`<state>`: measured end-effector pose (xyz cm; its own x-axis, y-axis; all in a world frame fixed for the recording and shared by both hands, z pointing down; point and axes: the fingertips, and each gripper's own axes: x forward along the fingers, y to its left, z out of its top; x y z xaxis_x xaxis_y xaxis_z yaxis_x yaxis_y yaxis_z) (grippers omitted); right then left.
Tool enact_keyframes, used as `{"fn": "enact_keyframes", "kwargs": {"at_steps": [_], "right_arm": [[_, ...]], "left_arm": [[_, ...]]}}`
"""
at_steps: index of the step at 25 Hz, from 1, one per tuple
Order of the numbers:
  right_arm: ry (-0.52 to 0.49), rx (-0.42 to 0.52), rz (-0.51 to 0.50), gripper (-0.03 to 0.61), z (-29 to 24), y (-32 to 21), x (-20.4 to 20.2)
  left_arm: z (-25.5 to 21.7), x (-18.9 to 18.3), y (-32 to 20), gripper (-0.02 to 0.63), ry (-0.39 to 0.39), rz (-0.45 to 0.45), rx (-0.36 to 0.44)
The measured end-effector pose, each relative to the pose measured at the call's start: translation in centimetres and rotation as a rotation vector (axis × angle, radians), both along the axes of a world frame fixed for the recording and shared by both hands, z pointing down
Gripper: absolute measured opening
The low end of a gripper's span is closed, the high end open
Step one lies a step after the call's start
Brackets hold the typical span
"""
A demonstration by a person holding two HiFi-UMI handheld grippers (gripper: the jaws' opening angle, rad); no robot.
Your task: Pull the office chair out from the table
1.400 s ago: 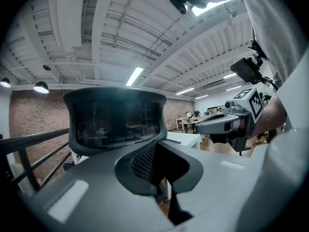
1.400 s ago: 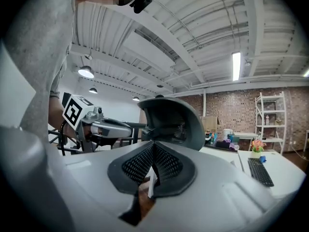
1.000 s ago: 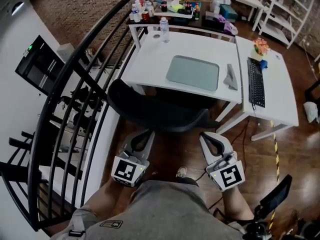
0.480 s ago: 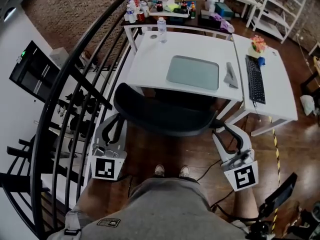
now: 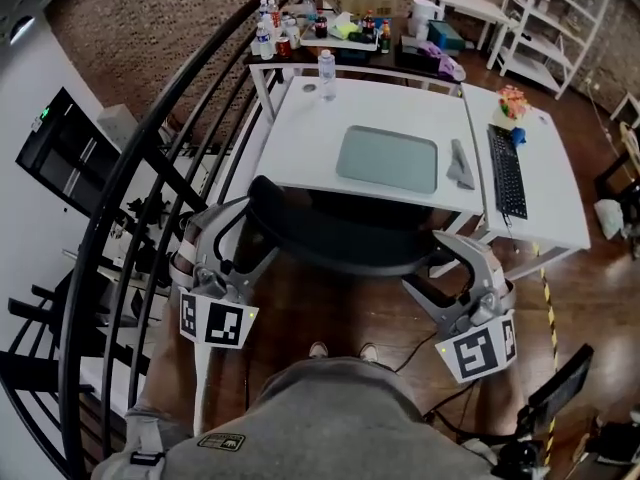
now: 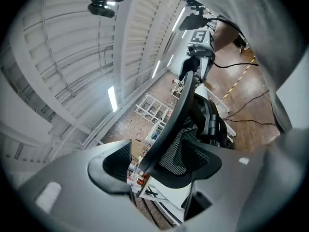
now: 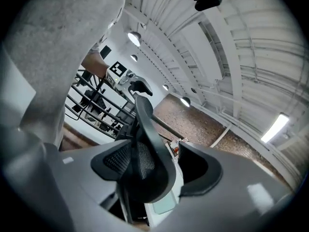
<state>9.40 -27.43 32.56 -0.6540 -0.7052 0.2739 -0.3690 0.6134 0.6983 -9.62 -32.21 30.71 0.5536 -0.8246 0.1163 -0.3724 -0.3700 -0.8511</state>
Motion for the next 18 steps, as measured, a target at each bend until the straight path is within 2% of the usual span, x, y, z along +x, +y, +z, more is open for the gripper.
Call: {"fn": "enact_keyframes", "kwargs": {"at_steps": [6, 10, 13, 14, 17, 18], "right_arm": [[0.142, 0.038, -0.053, 0.313, -0.1, -1.0, -2.7], [0.215, -0.027, -0.037, 0.313, 1.3, -3.0, -2.1], [0.233, -0.086, -0.041, 0.310, 2.3, -3.6, -1.8], [0.240, -0.084, -0.040, 0.287, 2.5, -3.7, -1.9], [0.265, -0.038, 0.001, 0.120, 2.3, -4.3, -1.5], [0.270, -0.039, 0.009, 0.117, 2.2, -4.4, -1.4]], "left_arm": [[1.5, 3.3, -1.5, 0.328, -0.160, 0.057, 0.036], [2.0, 2.9, -3.8, 0.307, -0.190, 0.043, 0.029], [2.1, 2.8, -4.9, 0.277, -0.184, 0.054, 0.013], [2.0, 2.9, -5.1, 0.249, -0.187, 0.060, 0.011], [2.1, 3.3, -5.2, 0.212, -0.229, 0.072, 0.013], [2.1, 3.4, -5.2, 0.199, -0.249, 0.074, 0.018]]}}
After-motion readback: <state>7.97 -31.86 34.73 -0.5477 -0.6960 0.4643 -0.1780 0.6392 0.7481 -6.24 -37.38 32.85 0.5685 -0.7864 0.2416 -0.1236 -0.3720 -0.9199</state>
